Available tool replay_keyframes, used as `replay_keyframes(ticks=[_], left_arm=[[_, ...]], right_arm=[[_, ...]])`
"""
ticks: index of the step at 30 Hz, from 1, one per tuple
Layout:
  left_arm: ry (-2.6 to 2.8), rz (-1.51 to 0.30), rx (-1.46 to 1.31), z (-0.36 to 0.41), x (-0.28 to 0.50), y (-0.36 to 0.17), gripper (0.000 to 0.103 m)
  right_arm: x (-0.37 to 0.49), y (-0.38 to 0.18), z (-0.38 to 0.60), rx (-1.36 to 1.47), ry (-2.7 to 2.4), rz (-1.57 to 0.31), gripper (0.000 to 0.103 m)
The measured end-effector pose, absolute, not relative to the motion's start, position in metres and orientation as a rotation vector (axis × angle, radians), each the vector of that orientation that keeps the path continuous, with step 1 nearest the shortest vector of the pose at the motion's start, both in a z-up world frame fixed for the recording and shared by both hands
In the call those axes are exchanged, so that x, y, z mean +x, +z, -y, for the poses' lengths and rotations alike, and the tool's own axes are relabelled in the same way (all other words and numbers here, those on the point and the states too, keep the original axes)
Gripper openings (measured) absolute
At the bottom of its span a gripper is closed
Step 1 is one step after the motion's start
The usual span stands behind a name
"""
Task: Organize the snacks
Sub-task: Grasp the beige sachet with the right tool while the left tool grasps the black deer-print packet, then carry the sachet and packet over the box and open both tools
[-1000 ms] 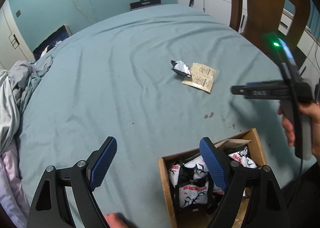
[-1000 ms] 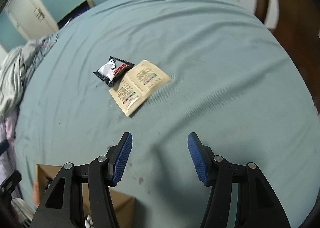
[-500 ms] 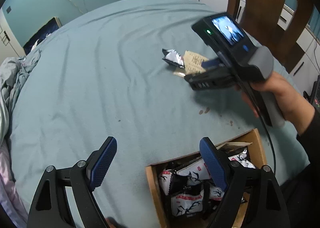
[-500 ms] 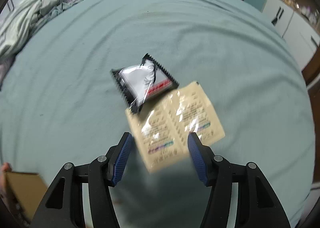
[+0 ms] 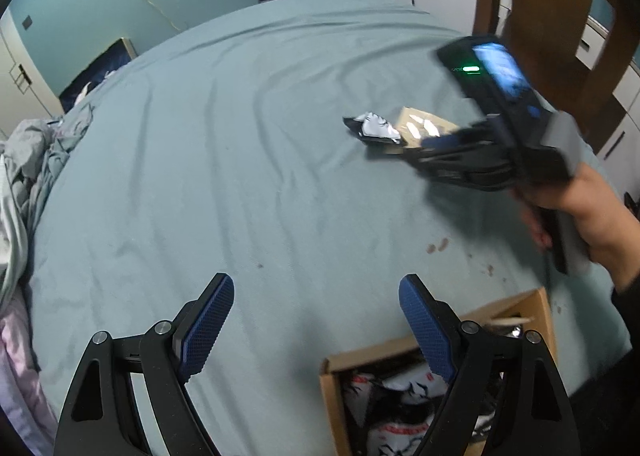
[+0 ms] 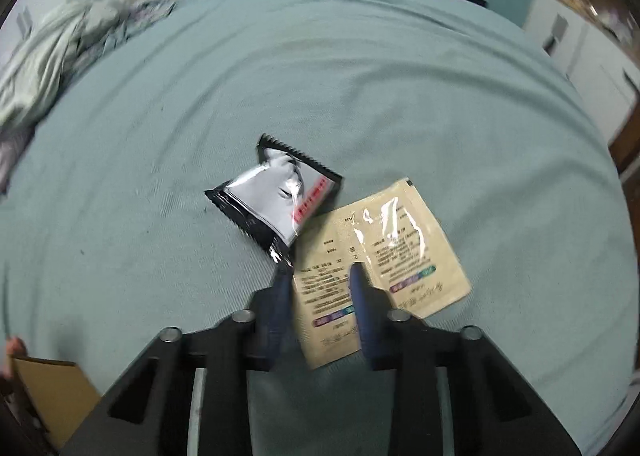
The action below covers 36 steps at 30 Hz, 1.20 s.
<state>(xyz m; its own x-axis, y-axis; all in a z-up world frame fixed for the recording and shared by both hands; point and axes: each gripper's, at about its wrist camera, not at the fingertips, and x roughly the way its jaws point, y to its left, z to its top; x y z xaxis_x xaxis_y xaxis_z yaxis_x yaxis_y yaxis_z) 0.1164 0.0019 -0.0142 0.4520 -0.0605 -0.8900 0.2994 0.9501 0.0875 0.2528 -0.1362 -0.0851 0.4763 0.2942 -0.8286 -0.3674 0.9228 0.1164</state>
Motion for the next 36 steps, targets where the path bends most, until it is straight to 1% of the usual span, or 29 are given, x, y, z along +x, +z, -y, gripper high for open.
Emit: replay_keyframes(ticks=[1,2,5,11,16,20,22,23,24,25,26,28,31,36], left_arm=[[-0.221,-1.085,0.245,-0.002,0.119,-0.015,0.086],[-0.219,-1.088,0.241,-0.002,0.122,-0.015,0.086],[-0.229,-1.109,0.244,0.007,0.137,-0.016,0.086],[-0.201,-1.143,0.238,0.050,0.201,-0.020,0.086],[-0.189,-1.198,0.244,0.088,0.246,-0.043,0.086],[-0.203,-1.296,0.184,0.106,0.272,-0.072,0.086],[-0.203,-1.336,0.154,0.110,0.282,-0.086,0.085],[-0.186,-1.354,0.149,0.110,0.287,-0.093,0.081],[-0.172,-1.365,0.147,0.109,0.289,-0.097,0.060],[-0.166,-1.384,0.142,0.107,0.289,-0.101,0.043],[-0.169,-1.406,0.118,0.102,0.288,-0.103,0.043],[-0.174,-1.404,0.065,0.090,0.280,-0.098,0.038],[-0.157,-1.386,0.056,0.069,0.259,-0.080,0.033],[-0.173,-1.307,0.076,0.025,0.200,-0.031,0.033]], right_arm=[[0.249,-0.084,0.145,-0.037,0.397,-0.999,0.011],[0.246,-0.083,0.152,-0.009,0.386,-0.999,0.008],[0.230,-0.068,0.177,0.126,0.367,-0.990,0.004],[0.177,-0.025,0.231,0.475,0.380,-0.906,0.002],[0.099,0.001,0.262,0.628,0.408,-0.780,0.002],[0.054,-0.002,0.284,0.719,0.474,-0.708,0.002],[0.036,-0.008,0.286,0.702,0.478,-0.690,0.002],[0.032,-0.014,0.283,0.696,0.478,-0.690,0.002],[0.026,-0.019,0.283,0.701,0.484,-0.697,0.002],[0.023,-0.022,0.286,0.708,0.485,-0.703,0.002],[0.018,-0.027,0.289,0.714,0.479,-0.715,0.002],[0.010,-0.028,0.295,0.713,0.466,-0.724,0.002],[0.004,-0.023,0.303,0.714,0.465,-0.703,0.002],[-0.001,-0.010,0.288,0.682,0.480,-0.677,0.002]])
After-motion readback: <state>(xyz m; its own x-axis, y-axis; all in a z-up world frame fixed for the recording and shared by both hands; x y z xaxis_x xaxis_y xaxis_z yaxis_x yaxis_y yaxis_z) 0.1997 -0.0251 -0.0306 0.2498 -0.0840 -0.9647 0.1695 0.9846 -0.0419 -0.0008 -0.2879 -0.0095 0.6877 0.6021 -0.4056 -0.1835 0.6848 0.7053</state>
